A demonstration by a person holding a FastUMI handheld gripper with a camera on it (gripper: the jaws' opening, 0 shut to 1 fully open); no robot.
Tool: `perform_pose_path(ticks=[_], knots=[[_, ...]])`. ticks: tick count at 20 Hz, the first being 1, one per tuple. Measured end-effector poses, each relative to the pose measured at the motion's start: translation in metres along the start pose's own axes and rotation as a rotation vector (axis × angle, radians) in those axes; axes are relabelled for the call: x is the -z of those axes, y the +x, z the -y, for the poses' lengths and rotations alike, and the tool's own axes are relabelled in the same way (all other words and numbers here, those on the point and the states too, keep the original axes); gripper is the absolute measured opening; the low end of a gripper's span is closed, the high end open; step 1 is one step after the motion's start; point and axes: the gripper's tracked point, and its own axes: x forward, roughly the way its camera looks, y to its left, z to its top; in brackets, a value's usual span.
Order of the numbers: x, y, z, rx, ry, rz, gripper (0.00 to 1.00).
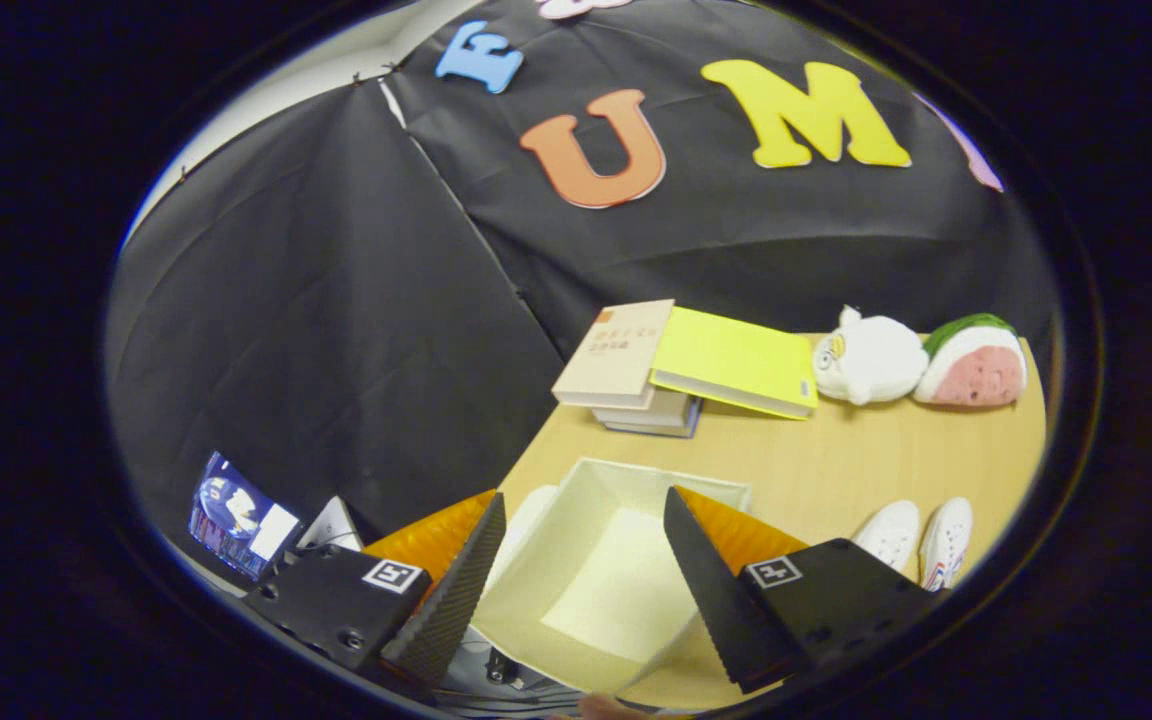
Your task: Open the storage box then place both shoes into the box .Put the left shoe in first, then the right shoe, with the right side of both shoes facing outward in a uniform manner.
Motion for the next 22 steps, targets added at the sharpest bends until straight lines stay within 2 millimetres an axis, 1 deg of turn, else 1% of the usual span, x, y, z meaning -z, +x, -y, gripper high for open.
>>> perform_pose_path(ticks=[3, 5, 8, 10, 12, 14, 17, 18, 22], knots=[[0.010, -0.017, 0.056, 0.065, 0.048, -0.015, 1.00], [0.022, -0.026, 0.092, 0.122, 0.072, -0.044, 1.00], [0.046, -0.040, 0.144, 0.210, 0.096, -0.121, 1.00], [0.064, -0.046, 0.174, 0.267, 0.109, -0.185, 1.00], [0.085, -0.048, 0.203, 0.310, 0.128, -0.247, 1.00], [0.107, -0.052, 0.224, 0.327, 0.159, -0.312, 1.00], [0.139, -0.045, 0.257, 0.335, 0.228, -0.402, 1.00], [0.146, -0.041, 0.267, 0.334, 0.252, -0.418, 1.00], [0.167, -0.020, 0.288, 0.320, 0.286, -0.506, 1.00]])
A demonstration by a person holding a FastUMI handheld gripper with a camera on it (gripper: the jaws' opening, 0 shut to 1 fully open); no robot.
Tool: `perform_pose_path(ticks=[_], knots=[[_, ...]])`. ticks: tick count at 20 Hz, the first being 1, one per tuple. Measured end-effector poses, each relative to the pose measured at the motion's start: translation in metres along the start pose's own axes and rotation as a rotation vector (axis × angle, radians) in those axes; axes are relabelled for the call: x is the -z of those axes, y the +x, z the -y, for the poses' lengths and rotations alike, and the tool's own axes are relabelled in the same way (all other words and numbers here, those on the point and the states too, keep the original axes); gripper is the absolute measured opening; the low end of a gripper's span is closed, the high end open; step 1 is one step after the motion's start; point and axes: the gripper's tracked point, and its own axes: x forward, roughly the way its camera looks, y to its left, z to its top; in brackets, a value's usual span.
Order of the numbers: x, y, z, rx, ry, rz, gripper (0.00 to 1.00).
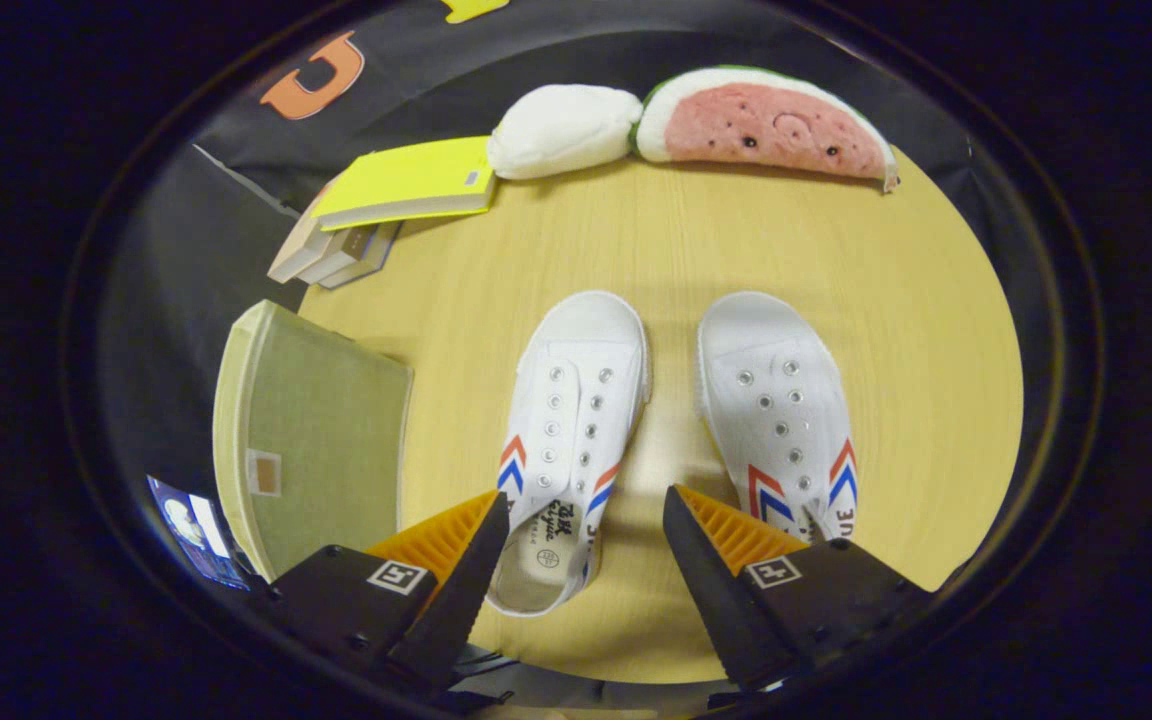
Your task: Open the storage box then place both shoes into the box .Put the left shoe in first, then the right shoe, with the right side of both shoes facing outward in a uniform manner.
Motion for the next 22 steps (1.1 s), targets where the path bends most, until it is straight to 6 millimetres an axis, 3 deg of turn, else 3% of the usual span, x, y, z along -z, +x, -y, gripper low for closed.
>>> perform_pose_path(ticks=[1, 5, 6, 9, 14, 22], knots=[[0.002, 0.009, 0.001, 0.000, 0.010, -0.035, 0.99], [0.017, 0.031, 0.010, 0.014, 0.053, -0.205, 0.70], [0.017, 0.033, 0.007, -0.003, 0.058, -0.210, 0.59], [0.016, 0.035, 0.000, -0.013, 0.014, -0.164, 0.13], [0.016, 0.021, -0.005, -0.042, 0.094, -0.115, 0.06], [0.032, -0.052, -0.046, -0.073, 0.154, 0.053, 0.06]])
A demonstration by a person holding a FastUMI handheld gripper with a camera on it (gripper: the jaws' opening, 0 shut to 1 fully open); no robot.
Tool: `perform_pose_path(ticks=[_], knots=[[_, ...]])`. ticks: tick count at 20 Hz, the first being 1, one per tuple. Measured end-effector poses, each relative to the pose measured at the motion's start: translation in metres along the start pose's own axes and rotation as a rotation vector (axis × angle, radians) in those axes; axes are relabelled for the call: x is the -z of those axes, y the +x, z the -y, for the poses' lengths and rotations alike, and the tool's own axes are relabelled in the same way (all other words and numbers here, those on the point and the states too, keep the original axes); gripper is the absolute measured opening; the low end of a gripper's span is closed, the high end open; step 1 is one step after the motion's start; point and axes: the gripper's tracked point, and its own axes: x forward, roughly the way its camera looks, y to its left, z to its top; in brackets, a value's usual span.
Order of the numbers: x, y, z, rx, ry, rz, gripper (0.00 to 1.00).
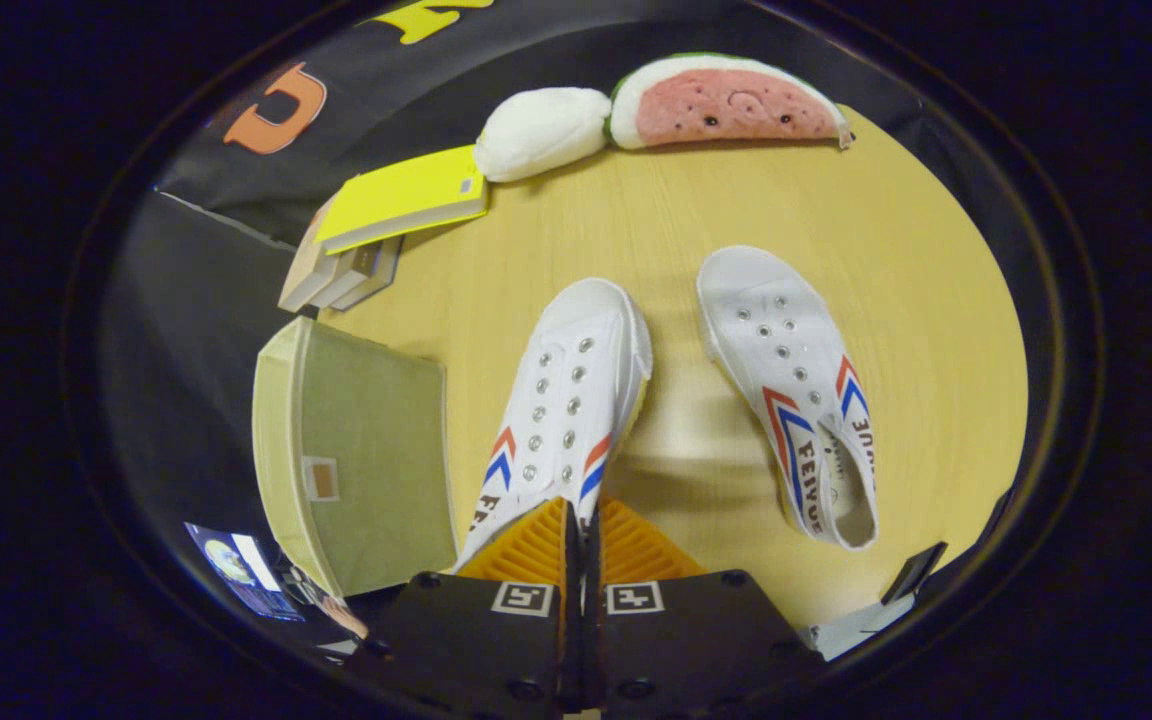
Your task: Open the storage box then place both shoes into the box .Put the left shoe in first, then the right shoe, with the right side of both shoes facing outward in a uniform manner.
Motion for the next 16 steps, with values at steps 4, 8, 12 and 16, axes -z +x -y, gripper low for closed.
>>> perform_pose_path(ticks=[4, 8, 12, 16], knots=[[-0.001, -0.028, -0.034, -0.013, -0.033, 0.104, 0.06], [0.000, -0.054, -0.079, -0.055, -0.066, 0.193, 0.06], [0.004, -0.064, -0.130, -0.076, -0.097, 0.251, 0.06], [0.018, -0.054, -0.180, -0.078, -0.167, 0.265, 0.06]])
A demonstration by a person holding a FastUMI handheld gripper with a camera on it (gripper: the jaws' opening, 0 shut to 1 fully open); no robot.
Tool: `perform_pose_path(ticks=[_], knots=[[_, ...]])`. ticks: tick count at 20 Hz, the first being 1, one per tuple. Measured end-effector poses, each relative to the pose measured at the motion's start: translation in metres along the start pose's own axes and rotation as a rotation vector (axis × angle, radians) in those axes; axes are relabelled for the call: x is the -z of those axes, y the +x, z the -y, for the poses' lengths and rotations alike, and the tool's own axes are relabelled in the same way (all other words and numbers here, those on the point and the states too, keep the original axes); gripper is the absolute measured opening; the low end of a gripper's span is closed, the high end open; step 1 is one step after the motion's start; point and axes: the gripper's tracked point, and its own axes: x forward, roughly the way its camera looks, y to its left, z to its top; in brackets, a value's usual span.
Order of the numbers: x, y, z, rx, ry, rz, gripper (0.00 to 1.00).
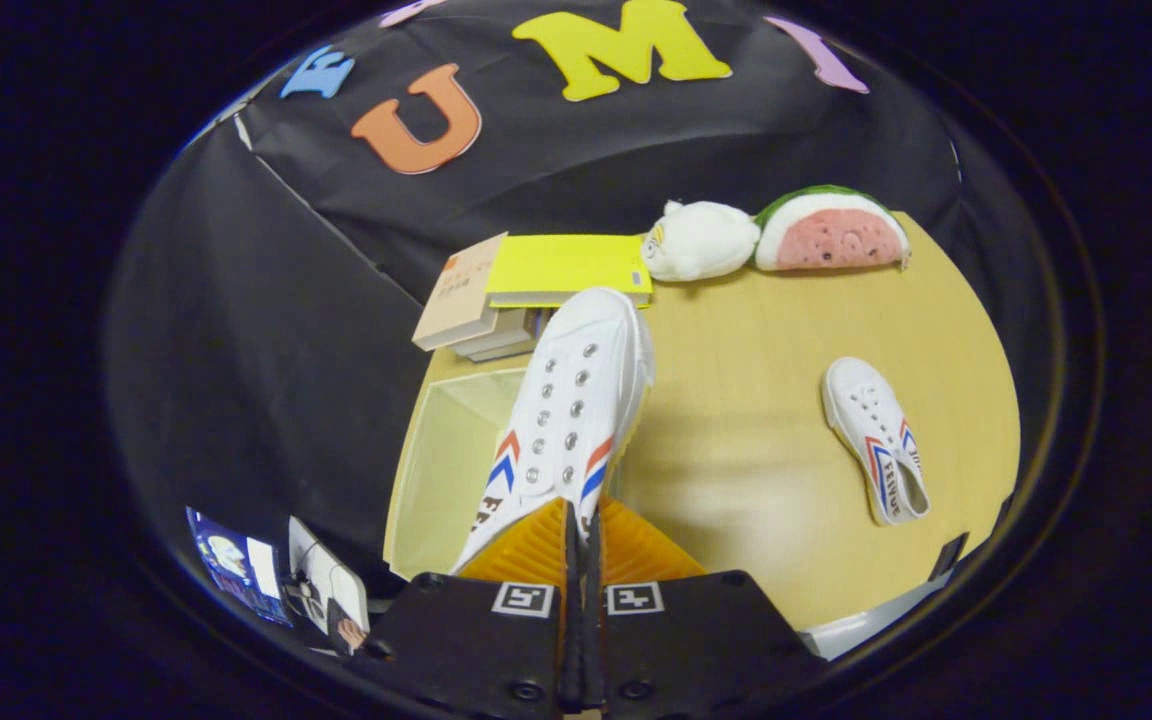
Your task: Open the storage box then place both shoes into the box .Put the left shoe in first, then the right shoe, with the right side of both shoes facing outward in a uniform manner.
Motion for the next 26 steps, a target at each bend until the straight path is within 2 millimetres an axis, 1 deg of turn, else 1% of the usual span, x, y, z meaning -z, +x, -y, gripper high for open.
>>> perform_pose_path(ticks=[2, 6, 10, 12, 14, 17, 20, 21, 22, 23, 24, 25, 26], knots=[[0.008, 0.009, -0.027, -0.012, -0.015, -0.008, 0.06], [0.028, 0.039, -0.073, -0.017, -0.019, -0.030, 0.06], [0.056, 0.080, -0.104, -0.003, -0.003, -0.095, 0.06], [0.065, 0.102, -0.111, 0.015, -0.003, -0.115, 0.06], [0.071, 0.123, -0.111, 0.049, 0.019, -0.134, 0.06], [0.073, 0.142, -0.111, 0.084, 0.055, -0.163, 0.06], [0.069, 0.159, -0.120, 0.089, 0.042, -0.169, 0.06], [0.072, 0.164, -0.120, 0.096, 0.035, -0.188, 0.08], [0.073, 0.164, -0.125, 0.075, 0.033, -0.196, 0.09], [0.070, 0.166, -0.129, 0.054, 0.030, -0.189, 0.14], [0.064, 0.162, -0.136, 0.026, 0.019, -0.165, 0.38], [0.058, 0.155, -0.136, 0.021, 0.001, -0.138, 0.49], [0.053, 0.146, -0.133, 0.030, -0.023, -0.118, 0.66]])
